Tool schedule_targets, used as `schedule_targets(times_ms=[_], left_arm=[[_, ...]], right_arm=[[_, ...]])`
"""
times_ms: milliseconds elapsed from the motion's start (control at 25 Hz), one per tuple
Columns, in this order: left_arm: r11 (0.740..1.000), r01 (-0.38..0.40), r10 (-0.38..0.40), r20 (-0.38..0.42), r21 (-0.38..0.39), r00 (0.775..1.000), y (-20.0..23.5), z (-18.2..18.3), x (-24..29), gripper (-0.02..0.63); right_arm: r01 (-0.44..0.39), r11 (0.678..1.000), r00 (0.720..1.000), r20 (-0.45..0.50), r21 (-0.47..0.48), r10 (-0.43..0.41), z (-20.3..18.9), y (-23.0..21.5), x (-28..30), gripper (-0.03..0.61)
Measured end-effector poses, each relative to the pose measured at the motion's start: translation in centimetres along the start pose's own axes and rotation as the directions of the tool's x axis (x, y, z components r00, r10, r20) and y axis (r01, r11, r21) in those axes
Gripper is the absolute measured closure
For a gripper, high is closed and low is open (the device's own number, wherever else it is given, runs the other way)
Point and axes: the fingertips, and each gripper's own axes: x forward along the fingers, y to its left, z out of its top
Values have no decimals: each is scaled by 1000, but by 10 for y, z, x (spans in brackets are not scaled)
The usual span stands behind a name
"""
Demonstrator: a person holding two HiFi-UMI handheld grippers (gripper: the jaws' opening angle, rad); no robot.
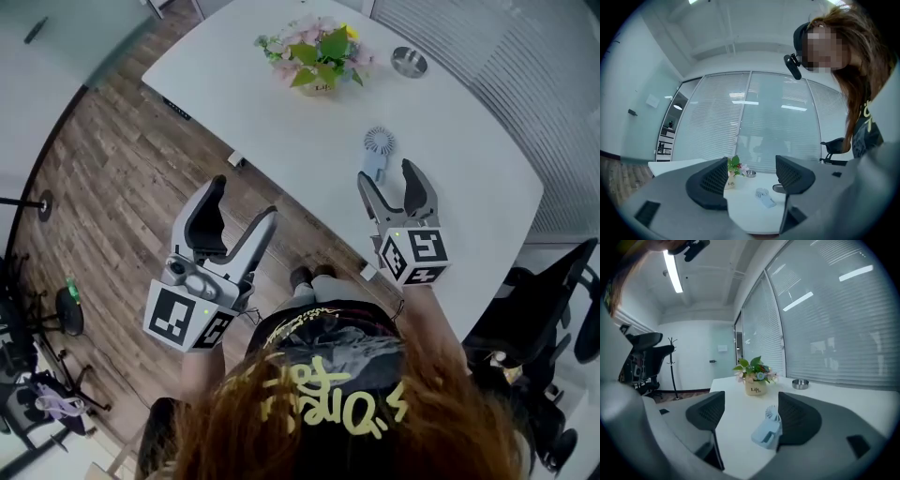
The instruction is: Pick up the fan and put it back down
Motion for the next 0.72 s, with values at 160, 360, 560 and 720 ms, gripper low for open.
schedule_targets(times_ms=[160,360,560,720], left_arm=[[1000,-13,13,5,-9,1000,1,0,0,301],[999,-30,30,-12,-11,999,3,-6,-4,304],[998,-44,45,-19,35,999,3,-3,-6,309],[997,-71,71,-23,28,997,9,-3,-7,328]], right_arm=[[25,998,988,-152,63,-15,-44,-12,21,224],[51,996,960,-279,71,-30,-81,-20,38,221],[53,998,935,-352,41,-36,-100,-26,51,222],[58,998,913,-404,-6,-56,-108,-28,60,222]])
